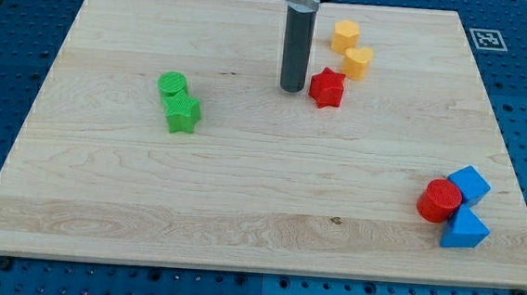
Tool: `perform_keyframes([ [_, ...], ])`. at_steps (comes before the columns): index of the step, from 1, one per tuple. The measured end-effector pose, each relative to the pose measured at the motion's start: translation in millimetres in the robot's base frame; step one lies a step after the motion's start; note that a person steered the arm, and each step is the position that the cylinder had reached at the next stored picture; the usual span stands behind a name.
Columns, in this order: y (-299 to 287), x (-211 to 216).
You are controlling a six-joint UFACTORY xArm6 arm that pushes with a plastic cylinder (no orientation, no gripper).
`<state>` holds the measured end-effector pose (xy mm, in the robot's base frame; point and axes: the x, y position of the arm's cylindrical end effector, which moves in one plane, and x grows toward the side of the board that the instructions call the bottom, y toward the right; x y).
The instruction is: Move the red star towards the bottom of the yellow heart
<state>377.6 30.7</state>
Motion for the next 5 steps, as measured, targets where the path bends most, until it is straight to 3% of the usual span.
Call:
perform_keyframes([
  [5,46,0],
])
